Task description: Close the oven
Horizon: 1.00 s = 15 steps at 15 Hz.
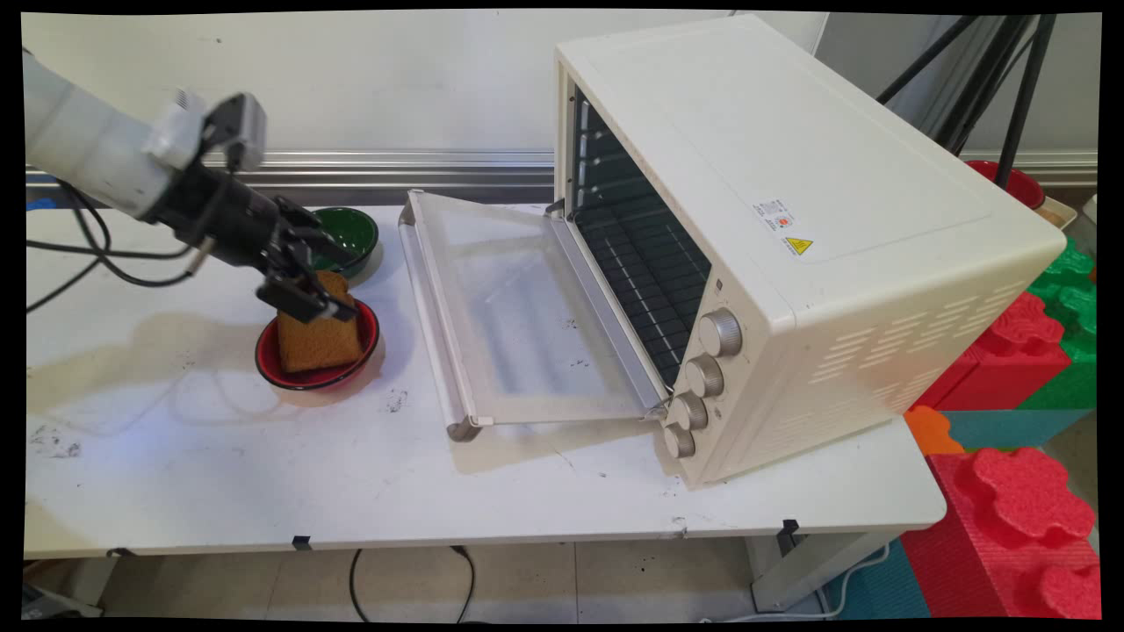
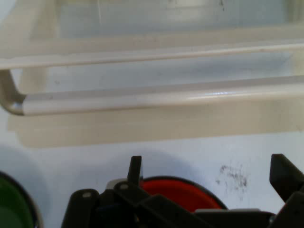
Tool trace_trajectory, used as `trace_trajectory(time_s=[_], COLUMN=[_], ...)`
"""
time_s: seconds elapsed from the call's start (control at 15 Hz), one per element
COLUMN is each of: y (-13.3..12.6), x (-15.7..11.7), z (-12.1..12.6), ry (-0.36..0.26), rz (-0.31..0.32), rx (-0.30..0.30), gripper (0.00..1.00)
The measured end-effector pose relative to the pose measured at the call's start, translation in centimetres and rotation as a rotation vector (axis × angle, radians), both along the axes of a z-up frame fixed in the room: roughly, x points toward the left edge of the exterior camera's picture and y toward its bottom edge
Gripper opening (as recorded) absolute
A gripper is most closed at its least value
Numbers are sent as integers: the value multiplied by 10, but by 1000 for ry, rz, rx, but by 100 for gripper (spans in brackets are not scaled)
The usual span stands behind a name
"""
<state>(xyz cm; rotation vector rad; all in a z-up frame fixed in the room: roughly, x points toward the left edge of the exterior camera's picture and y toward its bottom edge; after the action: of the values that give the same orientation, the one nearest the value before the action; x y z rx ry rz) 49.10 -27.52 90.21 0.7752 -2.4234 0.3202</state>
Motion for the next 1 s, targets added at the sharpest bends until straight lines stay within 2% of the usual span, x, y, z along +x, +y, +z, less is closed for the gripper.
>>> trace_trajectory(time_s=[0.53,0.6,1.0], y=[-15,-16,-20], x=[-29,-31,-44], z=[-43,-47,-67], ry=[-4,-6,-10], rz=[-29,-30,-35], rx=[-8,-9,-29], gripper=[100,0,0])
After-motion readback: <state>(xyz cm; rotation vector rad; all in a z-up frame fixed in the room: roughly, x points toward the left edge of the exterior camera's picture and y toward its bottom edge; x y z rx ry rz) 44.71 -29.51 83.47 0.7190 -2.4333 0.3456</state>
